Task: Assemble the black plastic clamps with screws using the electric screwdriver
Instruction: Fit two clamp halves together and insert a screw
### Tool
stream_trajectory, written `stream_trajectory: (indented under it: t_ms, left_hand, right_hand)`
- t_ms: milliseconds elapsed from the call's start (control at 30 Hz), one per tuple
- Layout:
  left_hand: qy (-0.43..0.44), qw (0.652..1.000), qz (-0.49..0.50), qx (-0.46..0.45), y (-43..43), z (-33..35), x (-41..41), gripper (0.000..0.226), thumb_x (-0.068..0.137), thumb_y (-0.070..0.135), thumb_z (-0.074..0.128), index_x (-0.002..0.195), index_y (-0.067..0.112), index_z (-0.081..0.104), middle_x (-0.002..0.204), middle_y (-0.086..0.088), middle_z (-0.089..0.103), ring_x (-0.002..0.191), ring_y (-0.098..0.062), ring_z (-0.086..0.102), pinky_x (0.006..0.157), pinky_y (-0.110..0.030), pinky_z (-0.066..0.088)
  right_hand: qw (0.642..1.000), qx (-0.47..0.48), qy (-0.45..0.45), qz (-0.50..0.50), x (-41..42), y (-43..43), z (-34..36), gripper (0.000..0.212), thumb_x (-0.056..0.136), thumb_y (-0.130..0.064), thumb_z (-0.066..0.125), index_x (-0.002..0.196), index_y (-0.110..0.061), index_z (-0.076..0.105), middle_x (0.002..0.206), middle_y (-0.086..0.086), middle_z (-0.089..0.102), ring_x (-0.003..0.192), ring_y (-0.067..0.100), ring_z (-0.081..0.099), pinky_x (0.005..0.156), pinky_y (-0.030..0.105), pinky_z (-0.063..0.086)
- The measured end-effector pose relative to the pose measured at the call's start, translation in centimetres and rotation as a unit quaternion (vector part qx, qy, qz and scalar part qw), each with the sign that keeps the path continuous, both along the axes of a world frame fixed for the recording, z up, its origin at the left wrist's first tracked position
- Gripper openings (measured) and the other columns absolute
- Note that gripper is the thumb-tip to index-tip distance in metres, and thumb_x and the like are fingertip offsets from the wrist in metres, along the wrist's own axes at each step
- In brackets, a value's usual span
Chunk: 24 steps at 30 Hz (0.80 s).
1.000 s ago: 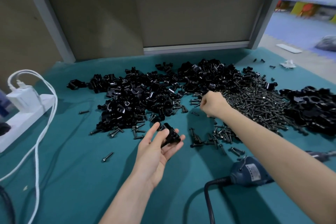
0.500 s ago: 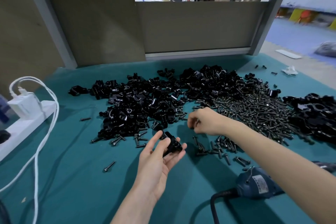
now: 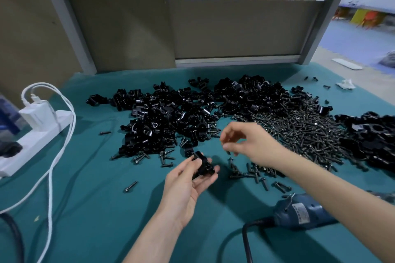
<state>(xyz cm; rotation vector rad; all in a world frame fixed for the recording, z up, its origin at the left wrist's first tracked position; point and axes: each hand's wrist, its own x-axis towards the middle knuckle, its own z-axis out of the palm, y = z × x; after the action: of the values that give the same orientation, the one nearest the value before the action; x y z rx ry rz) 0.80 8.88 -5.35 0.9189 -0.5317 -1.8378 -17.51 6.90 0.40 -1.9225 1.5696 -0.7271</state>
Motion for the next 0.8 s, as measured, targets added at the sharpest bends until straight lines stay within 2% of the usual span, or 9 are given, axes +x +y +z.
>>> stream_trajectory:
  t_ms: [67, 100, 167, 267, 367, 467, 567, 667, 800]
  left_hand:
    - [0.003, 1.0, 0.001, -0.004, -0.1, 0.0, -0.1, 0.015, 0.095, 0.005, 0.054, 0.097, -0.004, 0.065, 0.097, -0.024, 0.072, 0.085, -0.039, 0.072, 0.063, -0.032, 0.059]
    - [0.003, 1.0, 0.0, -0.006, -0.1, 0.0, -0.1, 0.016, 0.095, 0.005, 0.054, 0.095, -0.004, 0.067, 0.098, -0.024, 0.072, 0.085, -0.038, 0.072, 0.064, -0.031, 0.059]
    - [0.0, 1.0, -0.009, -0.014, -0.1, 0.1, -0.1, 0.021, 0.095, 0.007, 0.054, 0.089, 0.0, 0.072, 0.096, -0.023, 0.072, 0.086, -0.036, 0.072, 0.066, -0.031, 0.059]
    - [0.007, 0.999, -0.019, -0.026, 0.0, 0.1, 0.0, 0.028, 0.094, 0.007, 0.054, 0.079, 0.005, 0.078, 0.092, -0.023, 0.073, 0.085, -0.033, 0.073, 0.066, -0.03, 0.059]
    - [0.001, 1.0, -0.015, -0.021, 0.0, 0.2, -0.1, 0.024, 0.094, 0.006, 0.054, 0.085, 0.002, 0.075, 0.092, -0.021, 0.073, 0.085, -0.031, 0.073, 0.066, -0.03, 0.059]
    - [-0.009, 1.0, -0.012, -0.021, 0.0, 0.2, -0.3, 0.022, 0.096, 0.005, 0.052, 0.087, 0.002, 0.073, 0.091, -0.017, 0.074, 0.08, -0.027, 0.073, 0.066, -0.03, 0.059]
    - [-0.012, 0.999, -0.018, -0.038, 0.2, 0.2, -0.4, 0.018, 0.094, 0.009, 0.054, 0.093, 0.002, 0.071, 0.089, -0.012, 0.073, 0.08, -0.027, 0.072, 0.066, -0.029, 0.059]
    - [0.0, 0.999, -0.027, -0.034, 0.4, 0.2, -0.5, 0.033, 0.083, 0.015, 0.062, 0.111, -0.002, 0.064, 0.102, -0.015, 0.074, 0.094, -0.032, 0.07, 0.072, -0.03, 0.06]
    - [-0.007, 0.998, -0.031, -0.045, 0.8, 0.5, -0.6, 0.053, 0.063, 0.027, 0.073, 0.108, -0.001, 0.066, 0.096, -0.012, 0.075, 0.088, -0.027, 0.072, 0.072, -0.028, 0.06]
  right_hand:
    - [0.984, 0.009, -0.177, 0.013, 1.2, 1.3, 1.1, 0.015, 0.084, 0.0, 0.07, 0.082, -0.014, 0.066, 0.073, 0.0, 0.07, 0.064, 0.013, 0.066, 0.066, 0.021, 0.054]
    - [0.976, 0.013, -0.216, 0.021, 1.7, 1.8, 1.3, 0.015, 0.083, 0.002, 0.07, 0.081, -0.012, 0.066, 0.071, 0.0, 0.07, 0.064, 0.014, 0.067, 0.066, 0.02, 0.054]
    - [0.974, 0.016, -0.224, 0.016, 2.8, 2.3, 0.8, 0.014, 0.083, 0.005, 0.069, 0.08, -0.009, 0.065, 0.069, -0.001, 0.069, 0.064, 0.014, 0.067, 0.068, 0.02, 0.053]
    - [0.987, -0.005, -0.156, -0.022, 3.6, 2.6, -0.3, 0.013, 0.083, 0.004, 0.069, 0.079, -0.007, 0.065, 0.072, 0.002, 0.068, 0.066, 0.012, 0.066, 0.074, 0.022, 0.052]
    - [0.994, -0.036, -0.105, -0.023, 3.7, 2.8, 0.0, 0.02, 0.083, 0.003, 0.069, 0.077, -0.016, 0.064, 0.074, 0.001, 0.068, 0.07, 0.012, 0.065, 0.078, 0.029, 0.054]
    - [0.991, -0.112, 0.041, 0.058, 4.5, 3.3, 0.9, 0.015, 0.085, 0.0, 0.065, 0.085, -0.015, 0.064, 0.082, -0.006, 0.062, 0.077, 0.008, 0.057, 0.076, 0.024, 0.049]
    - [0.964, -0.134, 0.191, 0.13, 5.1, 3.5, 1.7, 0.01, 0.09, -0.004, 0.056, 0.097, -0.01, 0.061, 0.094, -0.001, 0.057, 0.086, 0.015, 0.052, 0.079, 0.028, 0.042]
    - [0.968, -0.101, 0.2, 0.109, 4.9, 3.4, 2.6, 0.007, 0.092, -0.011, 0.057, 0.098, -0.015, 0.059, 0.098, -0.005, 0.057, 0.085, 0.011, 0.05, 0.08, 0.027, 0.042]
    - [0.962, -0.083, 0.239, 0.107, 5.2, 3.8, 2.4, 0.005, 0.095, -0.019, 0.054, 0.096, -0.019, 0.05, 0.098, -0.005, 0.048, 0.087, 0.018, 0.048, 0.079, 0.032, 0.042]
